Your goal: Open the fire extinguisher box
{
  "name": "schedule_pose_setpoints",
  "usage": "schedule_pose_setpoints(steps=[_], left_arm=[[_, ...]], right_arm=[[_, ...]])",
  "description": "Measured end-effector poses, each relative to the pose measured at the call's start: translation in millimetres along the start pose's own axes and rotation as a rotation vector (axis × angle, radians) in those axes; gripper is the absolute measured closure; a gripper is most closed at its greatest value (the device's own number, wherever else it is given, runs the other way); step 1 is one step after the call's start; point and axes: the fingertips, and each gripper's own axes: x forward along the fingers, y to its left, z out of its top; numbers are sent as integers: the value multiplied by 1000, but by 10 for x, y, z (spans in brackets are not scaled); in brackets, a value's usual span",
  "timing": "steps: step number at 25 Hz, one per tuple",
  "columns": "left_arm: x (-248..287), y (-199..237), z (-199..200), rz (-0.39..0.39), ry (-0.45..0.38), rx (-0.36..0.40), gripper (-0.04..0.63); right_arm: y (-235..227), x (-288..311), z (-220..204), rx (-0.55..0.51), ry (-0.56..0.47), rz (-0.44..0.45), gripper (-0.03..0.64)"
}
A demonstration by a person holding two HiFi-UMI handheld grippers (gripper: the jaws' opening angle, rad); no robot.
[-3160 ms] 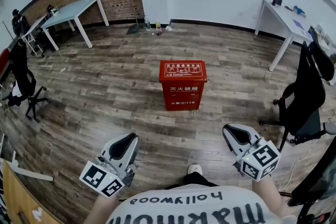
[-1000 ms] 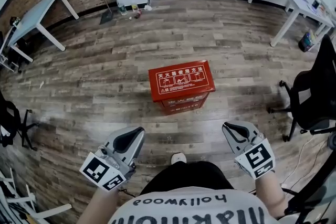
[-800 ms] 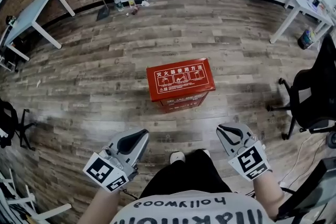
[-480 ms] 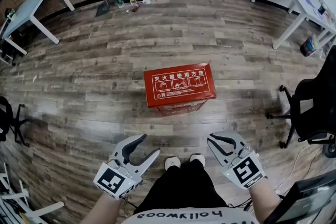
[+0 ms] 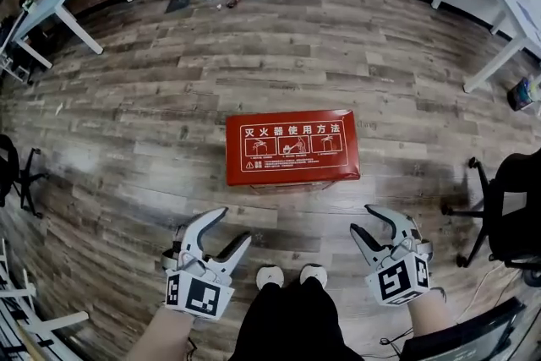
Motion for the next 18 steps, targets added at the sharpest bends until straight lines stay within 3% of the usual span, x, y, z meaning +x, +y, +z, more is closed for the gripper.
schedule_pose_setpoints(steps=[9,15,18], left_arm=[[928,-90,-755,44,34,140,337],[1259,-58,-1050,123,-20,380,327],[1323,-77,-1076,154,-77,457,327]], right_arm=[[-133,844,-686,-239,61,-104,446],[-189,1272,-1000,-357,-9,-204,399],[-237,1393,-1043,-424,-71,-261,393]])
